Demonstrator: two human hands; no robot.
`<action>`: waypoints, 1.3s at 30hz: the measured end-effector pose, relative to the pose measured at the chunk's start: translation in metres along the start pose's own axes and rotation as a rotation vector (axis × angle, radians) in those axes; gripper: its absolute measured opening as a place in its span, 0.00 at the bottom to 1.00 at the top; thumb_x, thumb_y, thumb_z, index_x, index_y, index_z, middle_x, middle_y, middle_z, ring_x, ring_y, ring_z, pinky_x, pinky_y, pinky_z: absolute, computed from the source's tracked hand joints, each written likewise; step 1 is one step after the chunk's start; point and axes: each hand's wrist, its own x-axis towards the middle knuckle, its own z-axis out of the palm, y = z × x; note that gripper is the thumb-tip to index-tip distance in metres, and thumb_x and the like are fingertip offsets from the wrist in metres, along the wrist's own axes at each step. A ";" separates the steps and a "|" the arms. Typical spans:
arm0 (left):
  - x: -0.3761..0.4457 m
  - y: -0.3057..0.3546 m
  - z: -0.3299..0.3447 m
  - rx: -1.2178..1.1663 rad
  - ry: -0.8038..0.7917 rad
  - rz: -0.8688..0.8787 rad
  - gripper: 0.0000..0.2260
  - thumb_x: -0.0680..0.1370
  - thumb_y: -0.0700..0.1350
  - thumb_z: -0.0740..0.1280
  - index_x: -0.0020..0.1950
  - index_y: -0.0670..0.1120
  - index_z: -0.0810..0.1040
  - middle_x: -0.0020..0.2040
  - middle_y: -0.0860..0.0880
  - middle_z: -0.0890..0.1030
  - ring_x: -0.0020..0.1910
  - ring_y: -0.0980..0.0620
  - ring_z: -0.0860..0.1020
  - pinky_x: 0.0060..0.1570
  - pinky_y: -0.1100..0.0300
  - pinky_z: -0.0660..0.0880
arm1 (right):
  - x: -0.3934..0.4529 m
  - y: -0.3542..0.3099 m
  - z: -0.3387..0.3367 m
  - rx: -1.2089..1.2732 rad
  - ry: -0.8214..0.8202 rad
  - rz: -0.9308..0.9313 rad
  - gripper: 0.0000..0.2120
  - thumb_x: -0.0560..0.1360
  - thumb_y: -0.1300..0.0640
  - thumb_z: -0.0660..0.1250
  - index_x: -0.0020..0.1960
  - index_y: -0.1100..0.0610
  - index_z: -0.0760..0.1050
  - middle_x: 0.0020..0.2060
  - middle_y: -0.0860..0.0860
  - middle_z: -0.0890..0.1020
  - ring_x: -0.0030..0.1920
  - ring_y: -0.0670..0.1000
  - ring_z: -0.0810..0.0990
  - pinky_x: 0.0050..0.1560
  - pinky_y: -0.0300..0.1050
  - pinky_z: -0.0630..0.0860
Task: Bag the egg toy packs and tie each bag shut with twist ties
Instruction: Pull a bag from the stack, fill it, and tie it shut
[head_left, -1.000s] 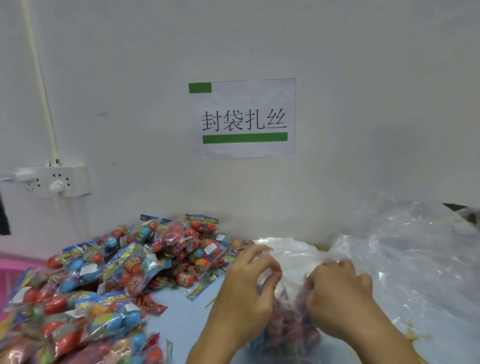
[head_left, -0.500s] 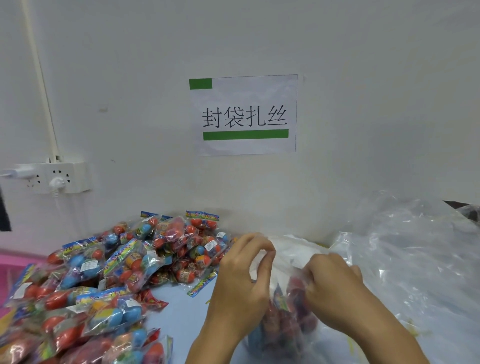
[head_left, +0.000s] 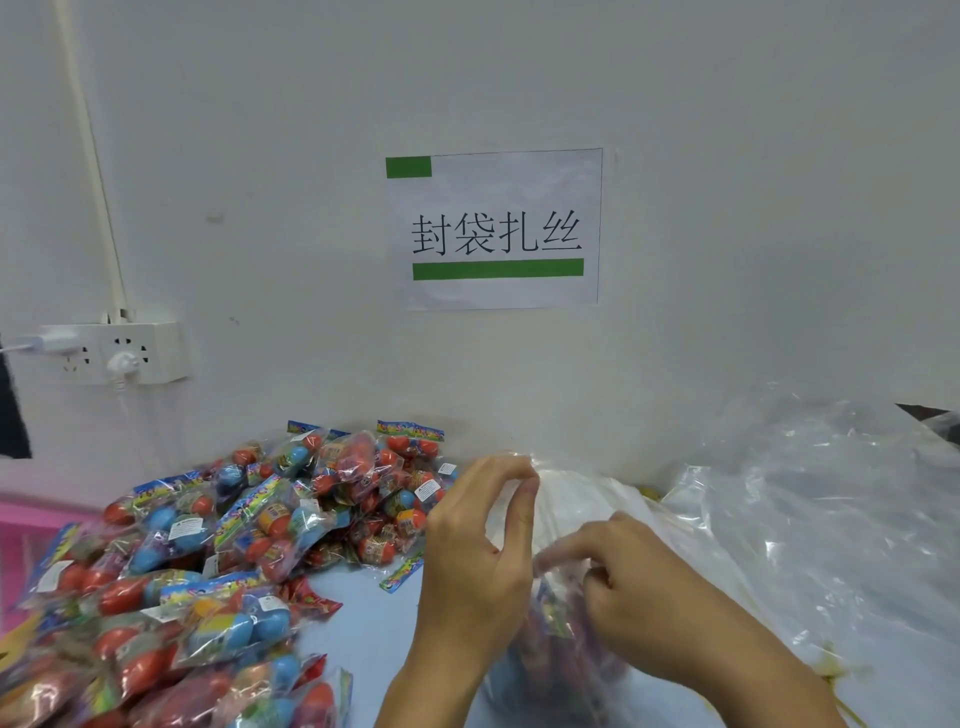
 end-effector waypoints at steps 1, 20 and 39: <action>0.000 0.000 0.001 0.001 -0.009 0.009 0.04 0.79 0.40 0.66 0.50 0.46 0.81 0.46 0.56 0.81 0.48 0.59 0.80 0.48 0.67 0.74 | 0.000 -0.002 0.003 -0.045 -0.039 0.007 0.30 0.74 0.66 0.54 0.52 0.32 0.81 0.41 0.36 0.77 0.53 0.48 0.73 0.54 0.42 0.72; 0.000 -0.002 -0.004 0.013 -0.017 -0.032 0.04 0.78 0.41 0.66 0.48 0.46 0.81 0.44 0.57 0.81 0.46 0.59 0.80 0.46 0.67 0.74 | 0.003 -0.017 0.017 -0.051 0.060 -0.019 0.21 0.69 0.48 0.53 0.57 0.45 0.77 0.49 0.44 0.72 0.58 0.50 0.69 0.59 0.47 0.73; -0.001 -0.008 -0.007 0.021 -0.058 -0.059 0.05 0.77 0.42 0.67 0.48 0.47 0.82 0.44 0.56 0.83 0.47 0.56 0.81 0.46 0.58 0.78 | 0.006 -0.023 0.029 -0.111 -0.009 -0.024 0.07 0.78 0.56 0.61 0.40 0.51 0.69 0.45 0.48 0.67 0.52 0.53 0.70 0.52 0.46 0.73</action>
